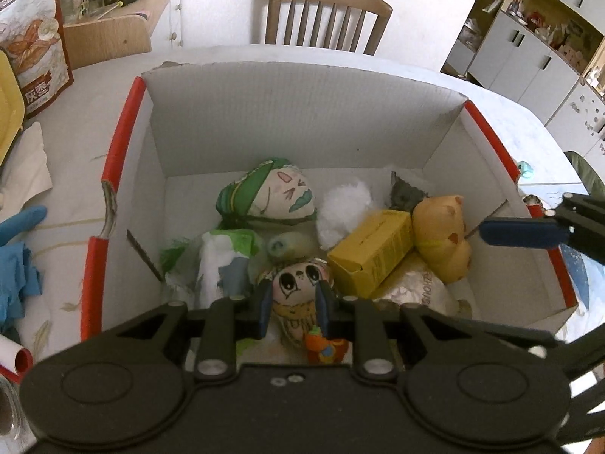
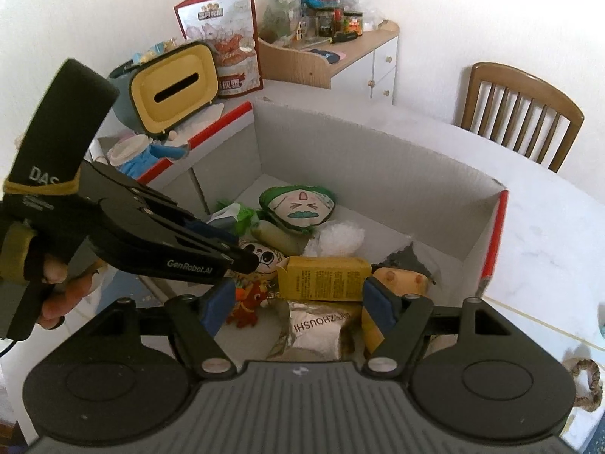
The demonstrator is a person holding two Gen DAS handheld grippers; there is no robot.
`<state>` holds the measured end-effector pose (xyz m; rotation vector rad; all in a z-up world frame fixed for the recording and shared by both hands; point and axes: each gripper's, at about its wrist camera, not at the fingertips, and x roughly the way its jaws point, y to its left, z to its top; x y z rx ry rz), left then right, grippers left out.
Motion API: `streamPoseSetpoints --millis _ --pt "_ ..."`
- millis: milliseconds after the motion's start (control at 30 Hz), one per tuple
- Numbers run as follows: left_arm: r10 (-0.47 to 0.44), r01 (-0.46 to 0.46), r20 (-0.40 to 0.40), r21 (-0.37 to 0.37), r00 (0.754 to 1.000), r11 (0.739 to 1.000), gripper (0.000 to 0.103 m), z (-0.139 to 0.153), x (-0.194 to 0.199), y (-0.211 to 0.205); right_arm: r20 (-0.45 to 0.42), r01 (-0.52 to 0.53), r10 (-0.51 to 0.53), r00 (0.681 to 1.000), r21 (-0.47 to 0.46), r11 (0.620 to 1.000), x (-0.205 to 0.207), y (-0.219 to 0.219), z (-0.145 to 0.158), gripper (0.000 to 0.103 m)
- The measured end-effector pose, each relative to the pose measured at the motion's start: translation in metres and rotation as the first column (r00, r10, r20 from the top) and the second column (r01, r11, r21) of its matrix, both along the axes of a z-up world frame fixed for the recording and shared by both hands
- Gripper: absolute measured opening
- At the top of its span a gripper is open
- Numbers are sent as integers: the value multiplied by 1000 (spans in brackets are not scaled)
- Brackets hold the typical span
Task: Organize objects
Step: 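Open the left tool releasing the tube while the right tool releases the yellow box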
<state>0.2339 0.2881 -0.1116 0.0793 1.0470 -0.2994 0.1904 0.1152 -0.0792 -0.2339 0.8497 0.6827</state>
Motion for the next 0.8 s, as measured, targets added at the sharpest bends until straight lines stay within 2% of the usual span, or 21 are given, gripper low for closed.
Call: streamPoseSetpoints --millis 67,400,533,800 --pt "-5 5 6 1 1000 1000 23 3 -3 -1 8 2 -3 1000 13 1000 -5 -6 7 78" --pt "-38 38 69 2 997 999 32 29 -26 -9 46 36 -40 998 72 997 -32 -34 38 78" --pt "-38 38 119 6 992 999 61 42 -37 -17 64 45 -51 997 98 994 -39 -47 49 82" --pt "-34 31 181 15 983 999 71 62 -56 -46 80 48 -60 995 148 988 -48 -88 63 82"
